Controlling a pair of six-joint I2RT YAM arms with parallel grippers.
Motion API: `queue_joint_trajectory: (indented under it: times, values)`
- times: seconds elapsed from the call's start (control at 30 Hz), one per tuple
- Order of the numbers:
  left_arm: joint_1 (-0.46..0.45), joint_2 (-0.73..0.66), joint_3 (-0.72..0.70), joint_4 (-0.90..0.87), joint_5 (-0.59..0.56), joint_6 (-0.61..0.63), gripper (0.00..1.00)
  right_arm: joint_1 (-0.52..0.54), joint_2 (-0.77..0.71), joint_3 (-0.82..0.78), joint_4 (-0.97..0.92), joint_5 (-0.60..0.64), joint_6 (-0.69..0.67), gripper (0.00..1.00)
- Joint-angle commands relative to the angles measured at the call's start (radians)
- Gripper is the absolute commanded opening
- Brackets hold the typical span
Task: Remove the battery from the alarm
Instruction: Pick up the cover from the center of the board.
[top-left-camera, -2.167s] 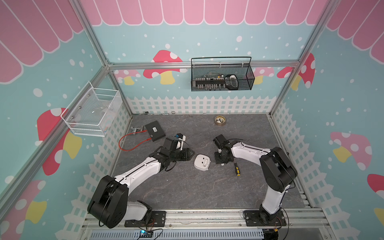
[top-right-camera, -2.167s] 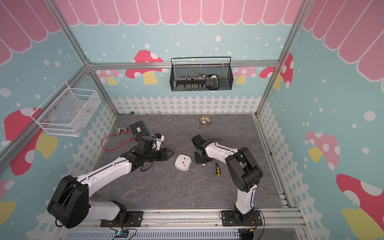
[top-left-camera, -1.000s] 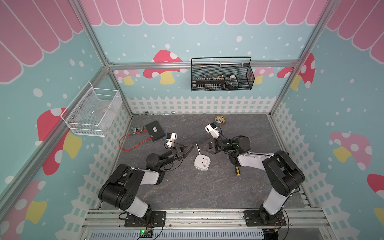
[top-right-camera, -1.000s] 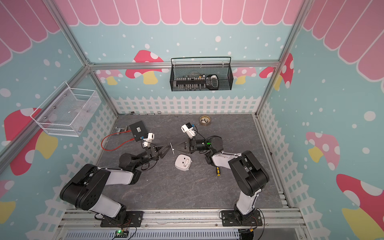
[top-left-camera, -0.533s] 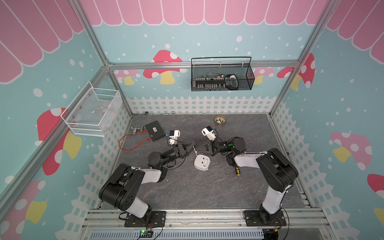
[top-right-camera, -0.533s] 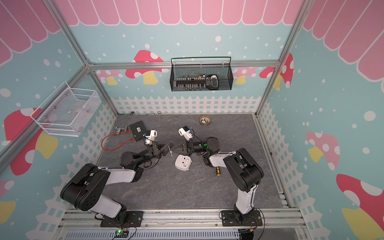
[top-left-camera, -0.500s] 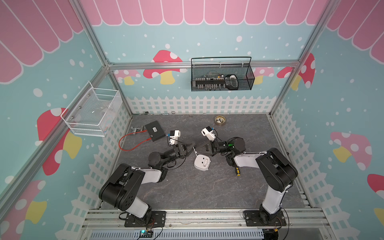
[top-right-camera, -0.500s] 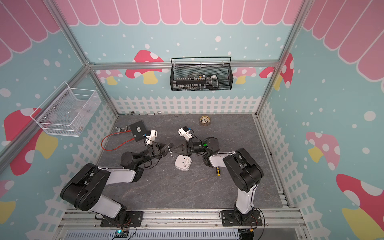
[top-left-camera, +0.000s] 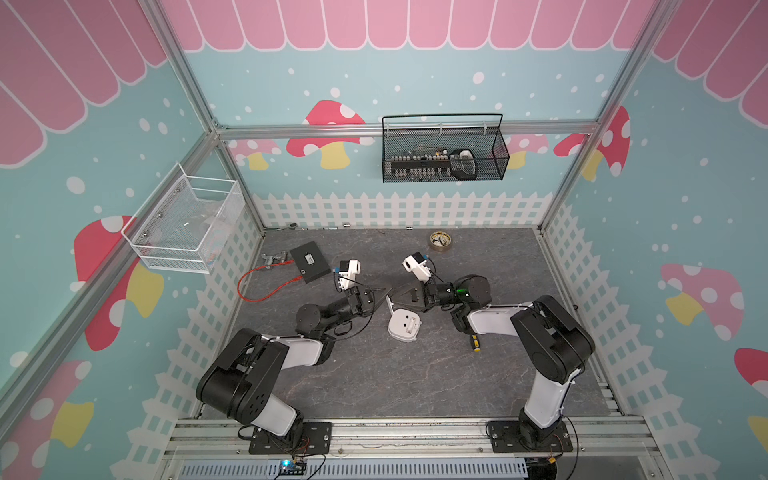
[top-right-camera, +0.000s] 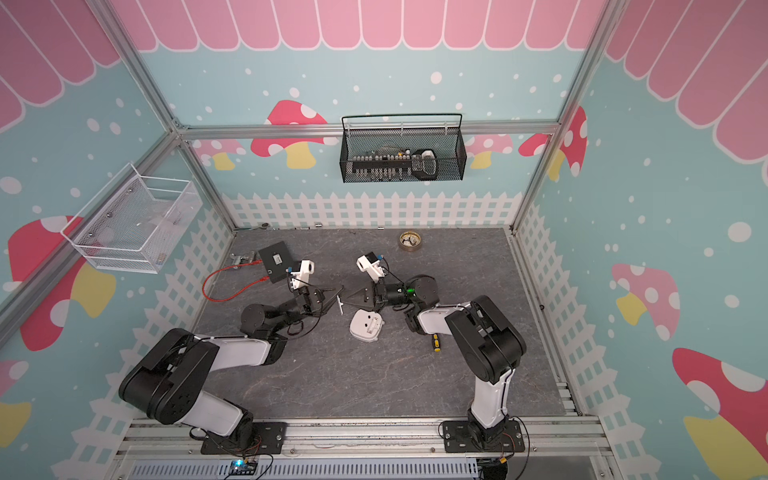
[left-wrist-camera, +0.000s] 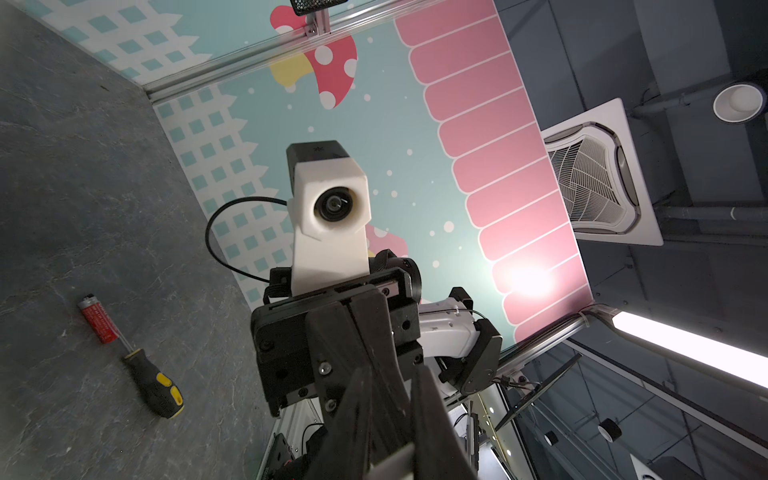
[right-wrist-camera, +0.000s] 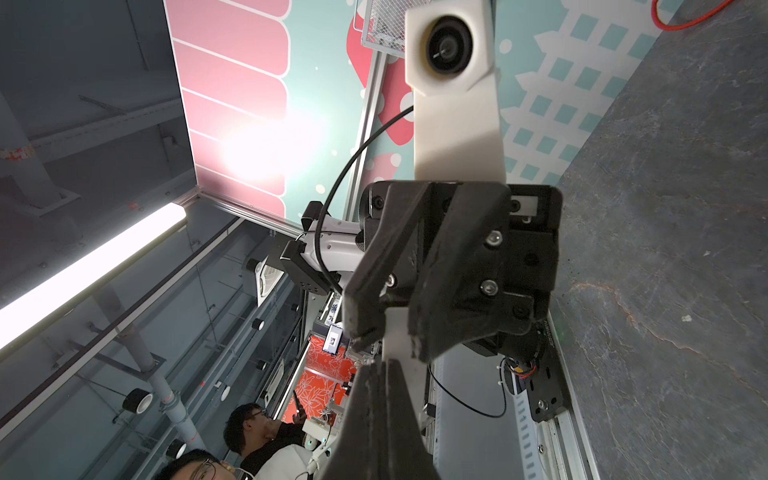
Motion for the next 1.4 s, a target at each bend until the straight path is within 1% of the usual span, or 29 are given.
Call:
queue_joint_trajectory:
  times: [0.0, 0.1, 0.13, 0.2, 0.27, 0.3, 0.33, 0.37, 0.43, 0.5, 0.53, 0.57, 0.6, 0.63, 0.67, 0.7, 0.73, 0.77, 0.83, 0.97, 1.13, 1.27, 1.37]
  values:
    - [0.002, -0.042, -0.004, 0.221, 0.016, 0.006, 0.10, 0.004, 0.007, 0.006, 0.239, 0.003, -0.001, 0.00]
    - [0.006, -0.054, -0.010, 0.210, 0.022, 0.011, 0.04, 0.005, 0.011, 0.007, 0.239, 0.007, 0.001, 0.00]
    - [0.010, -0.061, -0.012, 0.200, 0.026, 0.018, 0.03, 0.004, 0.013, 0.008, 0.239, 0.010, 0.004, 0.03]
    - [0.017, -0.081, -0.012, 0.165, 0.037, 0.037, 0.00, 0.000, 0.011, 0.004, 0.239, 0.016, 0.009, 0.18]
    - [0.032, -0.118, -0.004, 0.066, 0.067, 0.078, 0.00, -0.019, 0.001, -0.005, 0.239, 0.017, 0.016, 0.30]
    - [0.040, -0.146, 0.003, -0.009, 0.087, 0.113, 0.00, -0.032, -0.011, -0.016, 0.237, 0.016, 0.017, 0.37]
    - [0.048, -0.178, 0.016, -0.099, 0.105, 0.156, 0.00, -0.046, -0.023, -0.027, 0.226, 0.009, 0.012, 0.40]
    - [0.054, -0.217, 0.034, -0.238, 0.122, 0.219, 0.00, -0.060, -0.044, -0.038, 0.196, -0.002, -0.010, 0.42]
    - [0.058, -0.291, 0.103, -0.583, 0.138, 0.392, 0.00, -0.077, -0.093, -0.055, 0.058, -0.028, -0.098, 0.45]
    - [0.058, -0.334, 0.202, -0.936, 0.133, 0.580, 0.00, -0.080, -0.152, -0.043, -0.137, -0.070, -0.239, 0.46]
    - [0.060, -0.337, 0.241, -1.053, 0.127, 0.639, 0.00, -0.079, -0.182, -0.030, -0.252, -0.083, -0.330, 0.46]
    - [0.060, -0.336, 0.282, -1.168, 0.116, 0.703, 0.00, -0.078, -0.223, -0.003, -0.458, -0.093, -0.477, 0.47]
    - [0.059, -0.329, 0.314, -1.242, 0.114, 0.741, 0.00, -0.075, -0.260, 0.036, -0.684, -0.095, -0.646, 0.47]
    - [0.060, -0.318, 0.340, -1.294, 0.114, 0.769, 0.00, -0.072, -0.299, 0.103, -1.012, -0.071, -0.900, 0.48]
    - [0.061, -0.304, 0.362, -1.350, 0.111, 0.798, 0.00, -0.068, -0.318, 0.210, -1.414, 0.002, -1.176, 0.48]
    - [0.061, -0.295, 0.373, -1.375, 0.110, 0.812, 0.00, -0.064, -0.315, 0.297, -1.652, 0.053, -1.356, 0.49]
    - [0.061, -0.284, 0.377, -1.384, 0.110, 0.821, 0.00, -0.060, -0.313, 0.350, -1.806, 0.089, -1.452, 0.48]
    - [0.061, -0.276, 0.377, -1.383, 0.114, 0.822, 0.00, -0.060, -0.321, 0.375, -1.881, 0.159, -1.504, 0.48]
    - [0.060, -0.260, 0.376, -1.384, 0.115, 0.826, 0.00, -0.061, -0.348, 0.397, -1.957, 0.223, -1.567, 0.49]
    - [0.064, -0.223, 0.399, -1.404, 0.135, 0.864, 0.00, -0.060, -0.377, 0.499, -2.197, 0.401, -1.728, 0.50]
    - [0.079, -0.145, 0.491, -1.460, 0.231, 0.955, 0.00, -0.061, -0.343, 0.556, -2.388, 0.483, -1.915, 0.48]
    - [0.087, -0.083, 0.546, -1.493, 0.304, 1.023, 0.00, -0.046, -0.339, 0.533, -2.422, 0.515, -2.011, 0.44]
    - [0.087, -0.051, 0.564, -1.497, 0.352, 1.047, 0.00, -0.038, -0.345, 0.510, -2.395, 0.476, -2.036, 0.43]
